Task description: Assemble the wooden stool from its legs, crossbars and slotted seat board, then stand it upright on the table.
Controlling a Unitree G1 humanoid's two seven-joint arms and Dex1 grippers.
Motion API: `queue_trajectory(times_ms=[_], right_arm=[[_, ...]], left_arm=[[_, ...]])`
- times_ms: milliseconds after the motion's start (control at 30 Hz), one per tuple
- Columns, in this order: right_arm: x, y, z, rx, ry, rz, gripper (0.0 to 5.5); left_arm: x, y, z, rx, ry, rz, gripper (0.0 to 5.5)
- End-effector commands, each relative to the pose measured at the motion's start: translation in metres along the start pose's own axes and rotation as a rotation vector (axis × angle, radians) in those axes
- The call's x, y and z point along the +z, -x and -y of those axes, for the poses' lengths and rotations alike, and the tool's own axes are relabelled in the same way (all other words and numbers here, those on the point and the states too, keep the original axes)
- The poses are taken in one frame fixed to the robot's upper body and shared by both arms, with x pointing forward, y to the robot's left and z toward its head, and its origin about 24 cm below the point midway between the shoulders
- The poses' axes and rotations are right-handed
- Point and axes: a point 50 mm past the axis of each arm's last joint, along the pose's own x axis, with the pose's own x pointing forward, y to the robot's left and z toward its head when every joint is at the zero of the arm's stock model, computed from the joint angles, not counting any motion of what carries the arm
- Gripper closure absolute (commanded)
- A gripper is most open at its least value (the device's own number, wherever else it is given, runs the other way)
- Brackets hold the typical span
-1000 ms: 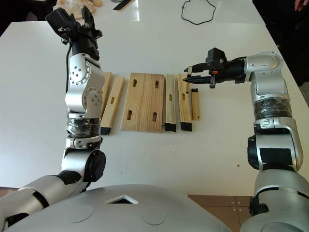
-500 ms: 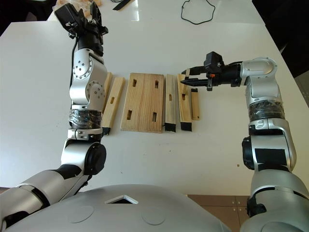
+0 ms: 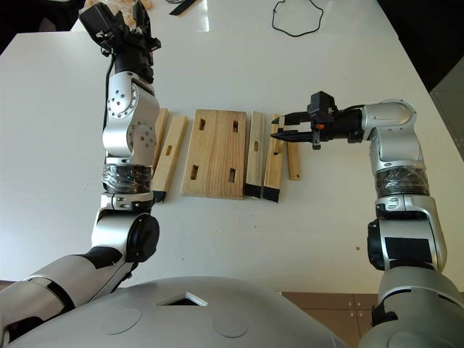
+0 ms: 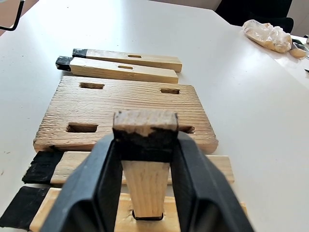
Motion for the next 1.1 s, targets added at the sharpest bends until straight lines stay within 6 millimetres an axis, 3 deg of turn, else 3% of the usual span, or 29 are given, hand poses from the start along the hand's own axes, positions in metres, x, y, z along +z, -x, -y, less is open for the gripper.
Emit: queue_trajectory(times_ms=[33,233,500,800,1100], right_arm=[[-0.016,0.003,-0.005,-0.062,-0.099,0.000,4.19],[-0.054,-0.003,-0.028,-0.130,-0.208,-0.020,4.19],[-0.071,-0.014,-0.041,-0.146,-0.245,-0.046,4.19],[-0.075,-0.015,-0.035,-0.198,-0.282,-0.047,4.19],[-0.065,-0.012,-0.025,-0.278,-0.358,0.060,4.19]], left_arm=[[0.001,-0.003,-0.003,-0.008,-0.014,-0.013,3.14],[0.001,-0.003,-0.007,-0.020,-0.031,-0.026,3.14],[0.006,-0.004,-0.016,-0.001,-0.040,-0.025,3.14],[0.006,-0.006,-0.016,-0.013,-0.036,-0.034,3.14],[0.007,-0.006,-0.018,-0.010,-0.039,-0.035,3.14]])
